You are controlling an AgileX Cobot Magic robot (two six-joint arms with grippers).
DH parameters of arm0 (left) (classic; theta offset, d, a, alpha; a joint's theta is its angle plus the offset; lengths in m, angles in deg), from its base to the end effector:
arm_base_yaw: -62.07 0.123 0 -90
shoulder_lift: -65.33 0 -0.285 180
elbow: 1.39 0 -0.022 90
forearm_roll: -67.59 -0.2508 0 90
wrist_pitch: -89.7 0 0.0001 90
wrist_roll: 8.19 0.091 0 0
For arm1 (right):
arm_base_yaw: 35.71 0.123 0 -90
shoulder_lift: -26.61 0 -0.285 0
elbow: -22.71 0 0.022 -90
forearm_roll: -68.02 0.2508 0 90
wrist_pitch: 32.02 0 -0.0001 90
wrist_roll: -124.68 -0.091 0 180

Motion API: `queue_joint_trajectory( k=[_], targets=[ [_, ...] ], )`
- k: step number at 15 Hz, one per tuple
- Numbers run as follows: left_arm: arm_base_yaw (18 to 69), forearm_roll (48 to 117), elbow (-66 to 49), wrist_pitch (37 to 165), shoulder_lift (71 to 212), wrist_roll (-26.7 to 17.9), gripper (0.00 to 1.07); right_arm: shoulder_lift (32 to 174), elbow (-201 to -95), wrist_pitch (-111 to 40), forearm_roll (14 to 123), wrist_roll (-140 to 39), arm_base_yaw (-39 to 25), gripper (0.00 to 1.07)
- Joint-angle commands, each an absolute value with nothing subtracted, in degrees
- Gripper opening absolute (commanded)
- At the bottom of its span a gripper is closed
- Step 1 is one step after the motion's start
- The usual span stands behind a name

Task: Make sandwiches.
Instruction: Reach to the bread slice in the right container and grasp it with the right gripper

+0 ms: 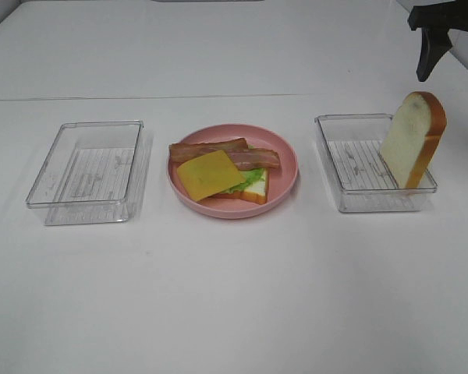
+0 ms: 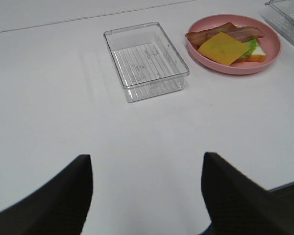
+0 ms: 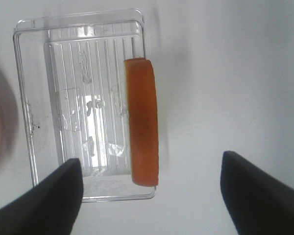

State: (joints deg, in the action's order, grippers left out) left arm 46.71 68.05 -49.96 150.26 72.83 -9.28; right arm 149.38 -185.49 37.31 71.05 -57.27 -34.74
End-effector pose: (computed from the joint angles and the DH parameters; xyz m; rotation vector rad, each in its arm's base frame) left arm -0.0054 0.0008 0.2776 0.2539 2.0250 -0.1897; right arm 0.4310 0.0118 0.2772 0.0412 2.8606 0.0849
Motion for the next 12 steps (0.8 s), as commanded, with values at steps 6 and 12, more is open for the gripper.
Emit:
queue_joint_trajectory(
  k=[6, 12],
  targets=[
    [46.7, 67.9, -50.1, 149.6, 71.6, -9.2, 0.62, 155.1, -185.7, 36.8, 73.0, -53.3, -34.7, 0.73],
    [46.7, 67.9, -50.1, 149.6, 71.6, -9.2, 0.62, 157.1, -185.7, 35.2, 73.0, -53.3, -34.7, 0.38]
  ],
)
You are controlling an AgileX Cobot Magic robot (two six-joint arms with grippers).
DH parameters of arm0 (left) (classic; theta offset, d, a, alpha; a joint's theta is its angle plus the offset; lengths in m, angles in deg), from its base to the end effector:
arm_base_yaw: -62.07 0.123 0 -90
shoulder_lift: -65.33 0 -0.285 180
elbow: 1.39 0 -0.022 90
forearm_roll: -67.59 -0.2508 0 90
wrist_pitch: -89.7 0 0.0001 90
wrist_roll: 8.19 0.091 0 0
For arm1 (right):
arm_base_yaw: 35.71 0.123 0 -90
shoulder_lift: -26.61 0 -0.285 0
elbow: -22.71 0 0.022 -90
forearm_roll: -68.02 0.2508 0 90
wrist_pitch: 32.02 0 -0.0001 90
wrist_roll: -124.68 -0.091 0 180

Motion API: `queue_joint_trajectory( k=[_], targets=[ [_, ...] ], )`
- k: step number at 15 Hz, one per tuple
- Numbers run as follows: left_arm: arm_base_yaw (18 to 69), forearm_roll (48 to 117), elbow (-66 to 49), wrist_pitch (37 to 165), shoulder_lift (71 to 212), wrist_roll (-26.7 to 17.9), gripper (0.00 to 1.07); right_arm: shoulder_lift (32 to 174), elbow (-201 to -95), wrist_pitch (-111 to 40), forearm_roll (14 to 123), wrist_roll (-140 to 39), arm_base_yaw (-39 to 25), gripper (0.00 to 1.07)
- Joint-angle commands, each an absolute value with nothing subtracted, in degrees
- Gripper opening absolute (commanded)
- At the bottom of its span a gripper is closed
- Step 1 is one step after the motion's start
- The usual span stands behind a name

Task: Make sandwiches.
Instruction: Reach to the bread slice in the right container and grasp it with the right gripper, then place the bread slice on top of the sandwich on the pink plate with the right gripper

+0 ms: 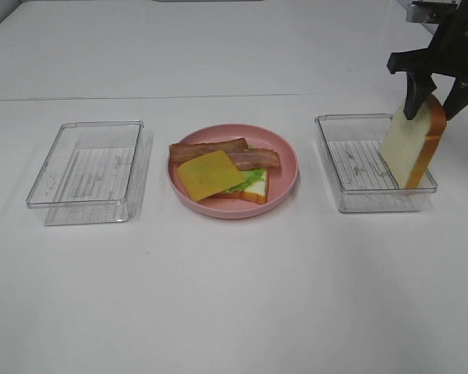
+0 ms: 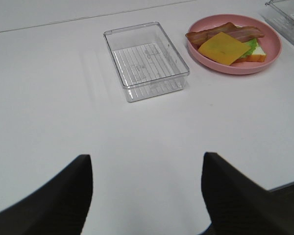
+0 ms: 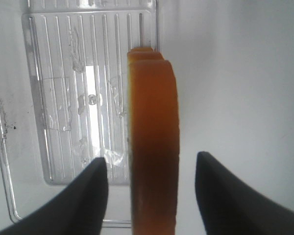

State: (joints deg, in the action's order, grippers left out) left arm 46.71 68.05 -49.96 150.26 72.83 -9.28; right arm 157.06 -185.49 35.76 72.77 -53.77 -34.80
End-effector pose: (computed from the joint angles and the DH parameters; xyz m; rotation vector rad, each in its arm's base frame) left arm -0.0054 0.0008 0.2776 0.2539 2.0250 -0.1897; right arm 0.4502 0.0141 0.2188 -0.0271 2.9649 0.1164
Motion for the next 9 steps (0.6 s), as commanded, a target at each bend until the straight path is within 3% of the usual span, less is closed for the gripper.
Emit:
queue_joint_trajectory(
  k=[1, 2, 3, 9],
  targets=[
    [46.7, 67.9, -50.1, 149.6, 71.6, -9.2, 0.62, 157.1, -185.7, 35.1, 73.0, -53.3, -34.7, 0.25],
    [46.7, 67.9, -50.1, 149.6, 71.6, -9.2, 0.62, 157.1, -185.7, 35.2, 73.0, -53.3, -34.7, 0.18],
    [46.7, 67.9, -50.1, 149.6, 71.6, -9.2, 0.62, 157.1, -185.7, 35.6, 73.3, -52.7, -34.7, 0.02],
    [46.7, 67.9, -50.1, 149.6, 71.6, -9.2, 0.62, 155.0, -185.8, 36.0, 78.5, -51.4, -34.7, 0.0]
  ],
)
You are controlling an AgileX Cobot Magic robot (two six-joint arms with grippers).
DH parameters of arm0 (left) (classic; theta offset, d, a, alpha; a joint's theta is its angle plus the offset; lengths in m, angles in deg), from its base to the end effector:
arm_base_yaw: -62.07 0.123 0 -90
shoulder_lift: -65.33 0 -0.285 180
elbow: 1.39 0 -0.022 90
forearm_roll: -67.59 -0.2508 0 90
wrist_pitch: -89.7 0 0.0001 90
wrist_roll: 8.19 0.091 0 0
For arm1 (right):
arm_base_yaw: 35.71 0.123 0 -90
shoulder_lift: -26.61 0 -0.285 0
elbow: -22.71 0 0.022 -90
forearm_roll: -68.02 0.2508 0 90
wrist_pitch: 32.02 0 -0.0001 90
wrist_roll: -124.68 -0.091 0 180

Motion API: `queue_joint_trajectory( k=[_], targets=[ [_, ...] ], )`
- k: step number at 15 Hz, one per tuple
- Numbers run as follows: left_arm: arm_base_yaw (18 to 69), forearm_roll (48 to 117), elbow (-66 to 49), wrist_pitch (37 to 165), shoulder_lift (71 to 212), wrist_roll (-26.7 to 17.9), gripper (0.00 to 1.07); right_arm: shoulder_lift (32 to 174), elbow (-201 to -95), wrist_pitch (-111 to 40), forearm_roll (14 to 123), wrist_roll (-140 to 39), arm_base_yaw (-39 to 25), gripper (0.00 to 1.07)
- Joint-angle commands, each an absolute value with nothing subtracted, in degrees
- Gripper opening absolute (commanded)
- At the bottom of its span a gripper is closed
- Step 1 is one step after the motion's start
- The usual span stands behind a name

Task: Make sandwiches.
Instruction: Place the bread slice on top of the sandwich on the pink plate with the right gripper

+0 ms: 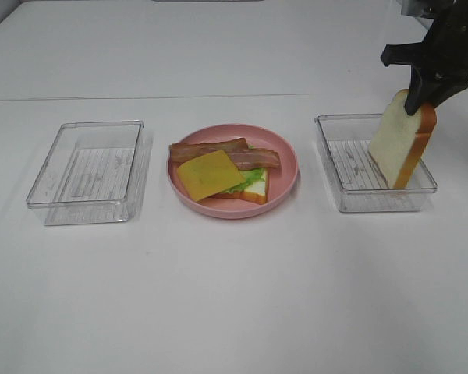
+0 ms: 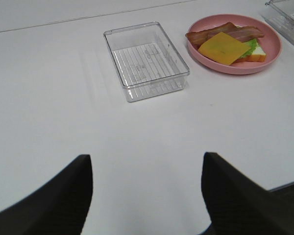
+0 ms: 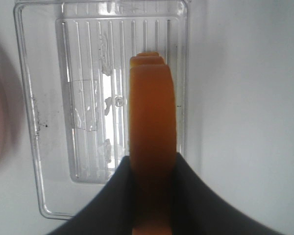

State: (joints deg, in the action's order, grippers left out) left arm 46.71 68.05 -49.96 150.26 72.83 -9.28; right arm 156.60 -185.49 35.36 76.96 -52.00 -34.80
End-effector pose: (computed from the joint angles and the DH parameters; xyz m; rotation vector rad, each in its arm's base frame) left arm -0.0054 0.0008 0.2776 0.2539 2.0250 -0.1897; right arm 0.4501 0.0202 0.2232 -0.0403 2.9419 0.2147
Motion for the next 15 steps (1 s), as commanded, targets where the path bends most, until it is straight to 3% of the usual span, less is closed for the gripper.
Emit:
queue_joint_trajectory(
  k=[1, 10, 15],
  targets=[
    [46.7, 67.9, -50.1, 149.6, 71.6, -9.2, 0.62, 153.7, -185.8, 36.0, 79.8, -51.4, -34.7, 0.0],
    [46.7, 67.9, -50.1, 149.6, 71.6, -9.2, 0.62, 147.3, -184.7, 36.8, 105.9, -43.3, -33.9, 0.0],
    [46.7, 67.9, -50.1, 149.6, 71.6, -9.2, 0.62, 147.3, -171.7, 25.6, 122.0, -37.0, -28.0, 0.0]
  ],
)
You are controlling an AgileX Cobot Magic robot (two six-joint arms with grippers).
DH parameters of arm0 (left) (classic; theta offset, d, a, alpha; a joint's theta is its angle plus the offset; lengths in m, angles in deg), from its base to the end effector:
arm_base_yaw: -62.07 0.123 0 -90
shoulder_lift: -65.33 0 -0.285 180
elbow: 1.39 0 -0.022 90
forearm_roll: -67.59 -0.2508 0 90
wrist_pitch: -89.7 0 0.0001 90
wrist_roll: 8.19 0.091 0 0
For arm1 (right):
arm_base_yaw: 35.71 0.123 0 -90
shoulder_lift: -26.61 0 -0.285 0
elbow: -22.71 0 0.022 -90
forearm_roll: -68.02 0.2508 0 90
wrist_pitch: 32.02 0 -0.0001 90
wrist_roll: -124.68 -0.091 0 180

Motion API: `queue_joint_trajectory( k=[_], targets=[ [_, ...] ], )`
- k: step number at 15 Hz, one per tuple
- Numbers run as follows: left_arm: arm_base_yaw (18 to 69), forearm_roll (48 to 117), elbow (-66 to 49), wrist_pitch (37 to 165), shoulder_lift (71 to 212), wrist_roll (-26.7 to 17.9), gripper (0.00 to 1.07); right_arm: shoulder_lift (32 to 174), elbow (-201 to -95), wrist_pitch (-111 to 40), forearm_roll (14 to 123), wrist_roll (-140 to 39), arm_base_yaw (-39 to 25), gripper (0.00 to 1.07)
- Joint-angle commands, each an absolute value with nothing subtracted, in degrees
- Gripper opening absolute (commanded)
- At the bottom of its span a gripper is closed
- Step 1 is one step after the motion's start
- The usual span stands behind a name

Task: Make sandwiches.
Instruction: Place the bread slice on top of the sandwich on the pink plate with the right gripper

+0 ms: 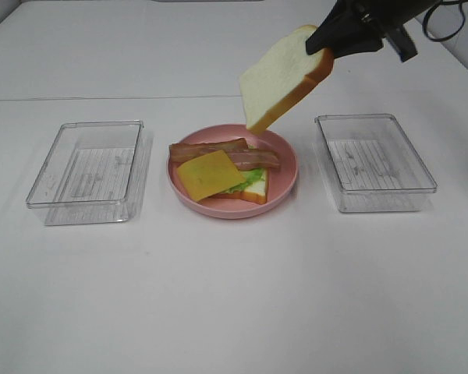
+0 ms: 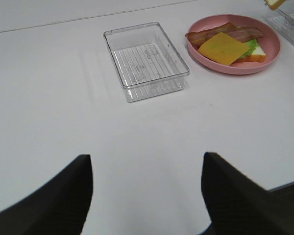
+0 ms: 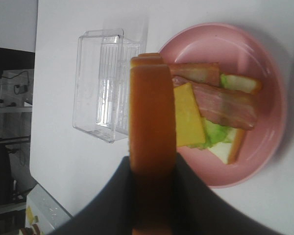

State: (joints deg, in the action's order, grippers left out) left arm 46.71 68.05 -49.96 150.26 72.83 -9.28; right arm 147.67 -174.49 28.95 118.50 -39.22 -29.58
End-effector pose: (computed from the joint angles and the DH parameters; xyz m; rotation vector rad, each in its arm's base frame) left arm -0.0054 0.0008 0.2776 0.2539 2.0250 -0.1897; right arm 0.4175 0.1066 0.2687 -0.0570 2.6090 1.1040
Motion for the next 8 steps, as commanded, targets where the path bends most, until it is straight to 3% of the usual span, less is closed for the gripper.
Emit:
queue_joint_trajectory(
  k=[1, 8],
  targets=[
    [46.7, 67.9, -50.1, 149.6, 71.6, -9.2, 0.62, 147.3, -169.7, 23.2, 123.9, -36.2, -26.8, 0.0],
    [46.7, 67.9, -50.1, 149.6, 71.6, -9.2, 0.62, 152.6, -165.3, 14.2, 137.3, -32.4, -21.3, 0.0]
  ],
)
